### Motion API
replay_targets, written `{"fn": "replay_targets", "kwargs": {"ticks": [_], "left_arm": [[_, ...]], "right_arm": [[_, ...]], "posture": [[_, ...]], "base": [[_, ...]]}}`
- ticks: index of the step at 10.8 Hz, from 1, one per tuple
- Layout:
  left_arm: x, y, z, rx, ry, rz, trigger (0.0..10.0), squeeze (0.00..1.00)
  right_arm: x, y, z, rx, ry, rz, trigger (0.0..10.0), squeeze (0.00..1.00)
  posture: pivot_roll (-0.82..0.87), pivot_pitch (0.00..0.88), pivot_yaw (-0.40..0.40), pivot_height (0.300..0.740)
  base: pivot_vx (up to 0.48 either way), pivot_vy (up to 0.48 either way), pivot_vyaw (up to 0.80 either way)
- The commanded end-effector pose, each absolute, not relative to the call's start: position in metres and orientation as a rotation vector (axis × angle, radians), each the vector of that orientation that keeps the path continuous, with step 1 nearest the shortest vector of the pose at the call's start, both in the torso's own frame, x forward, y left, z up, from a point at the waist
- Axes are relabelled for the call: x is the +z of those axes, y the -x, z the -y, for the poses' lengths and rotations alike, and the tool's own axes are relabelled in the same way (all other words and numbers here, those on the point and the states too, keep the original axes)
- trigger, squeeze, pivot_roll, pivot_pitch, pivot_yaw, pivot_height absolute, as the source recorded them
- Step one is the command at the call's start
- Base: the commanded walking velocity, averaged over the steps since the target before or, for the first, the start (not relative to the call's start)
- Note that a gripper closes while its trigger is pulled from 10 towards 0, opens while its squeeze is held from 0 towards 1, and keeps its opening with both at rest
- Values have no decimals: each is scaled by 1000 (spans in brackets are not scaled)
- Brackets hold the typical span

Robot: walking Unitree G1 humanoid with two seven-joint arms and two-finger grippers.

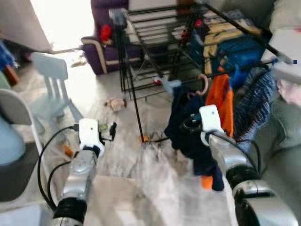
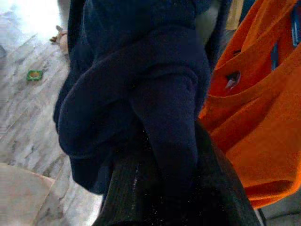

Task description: Hang hanger

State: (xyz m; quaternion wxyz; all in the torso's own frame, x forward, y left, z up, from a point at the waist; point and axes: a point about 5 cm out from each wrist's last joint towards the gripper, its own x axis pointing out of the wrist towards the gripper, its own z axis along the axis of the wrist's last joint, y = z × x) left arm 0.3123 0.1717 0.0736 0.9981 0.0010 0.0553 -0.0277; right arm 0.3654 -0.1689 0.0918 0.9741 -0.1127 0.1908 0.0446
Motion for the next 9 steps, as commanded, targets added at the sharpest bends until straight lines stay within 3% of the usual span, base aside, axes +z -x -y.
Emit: {"fn": "replay_targets", "kwargs": {"ticks": [1,4,7,9], "left_arm": [[75,-312,-174,-54,-7,-107,10000,0],[74,-310,-176,-47,-12,-116,10000,0],[72,-310,-176,-45,-1,-124,10000,0],[71,-310,-176,-37,-3,-127,10000,0]], "right_arm": [[108,-375,166,106,214,-330,10000,0],[109,-377,159,187,224,-320,10000,0],[109,-377,149,265,247,-311,10000,0],[104,-373,142,319,269,-314,10000,0]], "posture": [[-130,0,81,740],[-126,0,80,740],[-128,0,83,740],[-129,0,81,740]], "base": [[281,0,0],[284,0,0],[276,386,0],[0,217,0]]}}
